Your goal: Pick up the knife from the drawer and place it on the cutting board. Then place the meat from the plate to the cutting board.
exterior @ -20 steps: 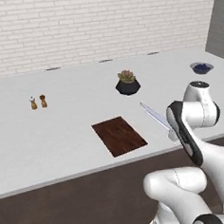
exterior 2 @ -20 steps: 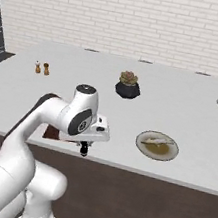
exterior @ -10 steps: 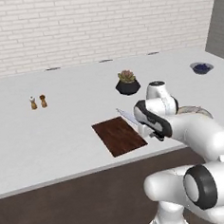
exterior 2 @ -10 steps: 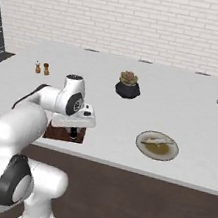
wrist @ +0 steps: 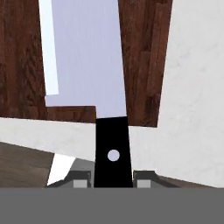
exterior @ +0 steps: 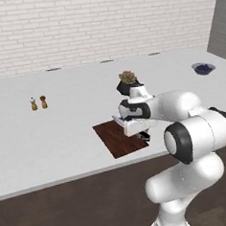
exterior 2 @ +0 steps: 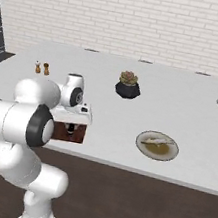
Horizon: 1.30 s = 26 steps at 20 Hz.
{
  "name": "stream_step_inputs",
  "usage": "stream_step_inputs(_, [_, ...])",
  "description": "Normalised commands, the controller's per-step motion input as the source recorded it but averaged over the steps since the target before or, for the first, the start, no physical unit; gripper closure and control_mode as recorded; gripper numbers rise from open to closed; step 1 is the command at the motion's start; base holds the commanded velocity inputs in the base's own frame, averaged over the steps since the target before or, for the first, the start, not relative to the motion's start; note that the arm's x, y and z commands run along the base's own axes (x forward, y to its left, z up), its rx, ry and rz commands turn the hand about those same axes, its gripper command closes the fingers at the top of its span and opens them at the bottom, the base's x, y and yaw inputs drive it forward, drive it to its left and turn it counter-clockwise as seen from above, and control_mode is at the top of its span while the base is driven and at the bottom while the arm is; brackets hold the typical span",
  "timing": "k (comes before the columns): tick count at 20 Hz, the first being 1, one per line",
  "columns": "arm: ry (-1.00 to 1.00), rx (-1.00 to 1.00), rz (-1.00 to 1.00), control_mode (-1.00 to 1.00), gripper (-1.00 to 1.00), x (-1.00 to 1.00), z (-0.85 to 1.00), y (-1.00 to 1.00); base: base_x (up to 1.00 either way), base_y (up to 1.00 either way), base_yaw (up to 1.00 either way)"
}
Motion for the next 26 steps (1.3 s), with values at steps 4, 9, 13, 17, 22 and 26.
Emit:
stream_step_inputs(4, [0.02,-0.02,-0.12,-1.0,1.0,0.13,-0.56,0.39,0.0,0.0,0.0])
stream_step_inputs(9, [0.0,-0.05,-0.17,-1.0,1.0,0.12,-0.42,0.31,0.0,0.0,0.0])
stream_step_inputs(13, [-0.01,-0.02,-0.13,-1.0,1.0,0.22,-0.03,0.2,0.0,0.0,0.0])
stream_step_inputs(17, [-0.05,-0.02,-0.07,-1.0,1.0,0.03,0.0,0.29,0.0,0.0,0.0])
stream_step_inputs(22, [-0.08,-0.01,-0.01,-1.0,1.0,0.02,-0.03,0.31,0.0,0.0,0.0])
stream_step_inputs(26, [-0.1,-0.02,0.0,-1.0,1.0,0.21,-0.14,0.07,0.0,0.0,0.0])
